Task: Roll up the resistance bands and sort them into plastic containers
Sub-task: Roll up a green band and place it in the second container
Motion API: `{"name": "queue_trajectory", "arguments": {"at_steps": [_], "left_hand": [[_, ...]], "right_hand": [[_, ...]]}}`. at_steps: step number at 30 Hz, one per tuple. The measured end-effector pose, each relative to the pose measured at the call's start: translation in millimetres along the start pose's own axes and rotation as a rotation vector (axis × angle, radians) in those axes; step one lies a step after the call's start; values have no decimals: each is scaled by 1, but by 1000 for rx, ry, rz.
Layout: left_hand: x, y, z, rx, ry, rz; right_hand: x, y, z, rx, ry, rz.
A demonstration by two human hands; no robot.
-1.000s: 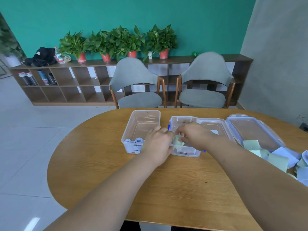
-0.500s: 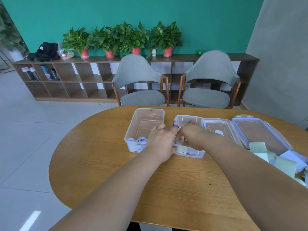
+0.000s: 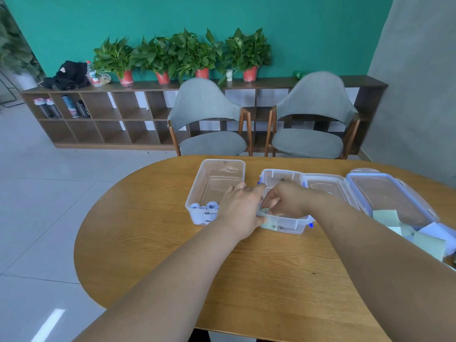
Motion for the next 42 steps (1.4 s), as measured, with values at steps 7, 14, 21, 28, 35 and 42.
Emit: {"name": "queue_trajectory", "arguments": {"at_steps": [7,14,21,28,35,42], "left_hand": [[0,-3,0,-3,5,1],[0,-3,1,-7,12,-7],[2,-6,2,11,30,-15],[2,-6,-1,7,33,-43],[0,-3,-2,8,24,-49],[-1,2,-1,19,25,-61]], "right_hand": [[-5,-9,6,-29,-60,90],[-3,-8,4,41,-126,129],[-5,-12,4,39,-178,178],[-4,-12,4,50,-197,200],[1,-10,2,33,-190,172],[-3,-8,2,14,-204,223]]}}
Point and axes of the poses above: each hand's wrist, its own z-axis towards the middle knuckle, its own y-axis out of the back of the hand, x = y × z, the point moved 2 cm from there along z, towards the middle knuckle, and after that the axes turned 12 degrees about -z, right-handed, at the moved point
